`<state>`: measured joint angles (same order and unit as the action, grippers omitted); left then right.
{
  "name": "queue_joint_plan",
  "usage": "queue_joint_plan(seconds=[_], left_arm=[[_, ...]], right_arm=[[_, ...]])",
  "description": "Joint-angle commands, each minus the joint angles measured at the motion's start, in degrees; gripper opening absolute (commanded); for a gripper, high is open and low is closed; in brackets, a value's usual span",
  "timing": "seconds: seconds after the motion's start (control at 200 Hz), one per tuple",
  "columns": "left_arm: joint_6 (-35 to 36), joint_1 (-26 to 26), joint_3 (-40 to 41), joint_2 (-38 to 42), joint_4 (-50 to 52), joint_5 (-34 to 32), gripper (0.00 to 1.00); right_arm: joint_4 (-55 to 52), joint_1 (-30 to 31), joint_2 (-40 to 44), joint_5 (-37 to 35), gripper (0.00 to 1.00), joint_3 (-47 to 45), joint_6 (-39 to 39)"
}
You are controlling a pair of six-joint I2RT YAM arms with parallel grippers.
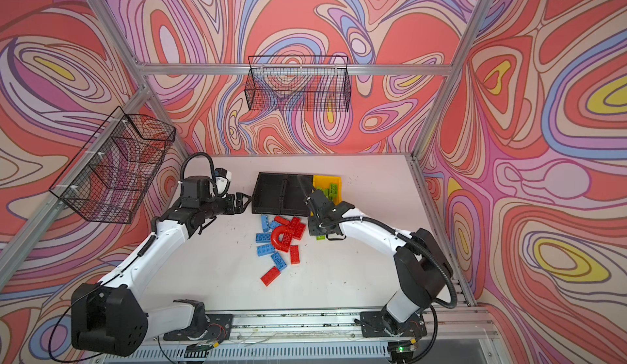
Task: Sort the legos into containers by color
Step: Place the lego in the container.
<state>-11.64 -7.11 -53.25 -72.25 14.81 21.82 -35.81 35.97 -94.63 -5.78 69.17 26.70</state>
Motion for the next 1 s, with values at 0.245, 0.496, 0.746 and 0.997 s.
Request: queue_joint_plan(seconds=[0.245,0.496,0.746,0.997], left_arm=[[0.19,0.26,-1.59,-0.13,0.83,1.16,0.82],[0.65,0.26,-1.13,-0.38,0.61,-0.41,0.82],[1.07,0.26,-1.59,-0.97,1.06,-0.59,0.82],[1.12,0.04,0.09,0.31,1.16,2.58,0.79]], right_arm=[[-0.52,-11.71,-18.32,0.12,0.32,21.93,-7.97],[-1.72,-12.94,-23.89,0.6,0.37,28.97,-10.87],[-0.03,-12.94,-22.42,3.07,0.53,26.39,-11.39],[0.65,-12.94,-16.55,2.19,0.55,23.41,-11.32]])
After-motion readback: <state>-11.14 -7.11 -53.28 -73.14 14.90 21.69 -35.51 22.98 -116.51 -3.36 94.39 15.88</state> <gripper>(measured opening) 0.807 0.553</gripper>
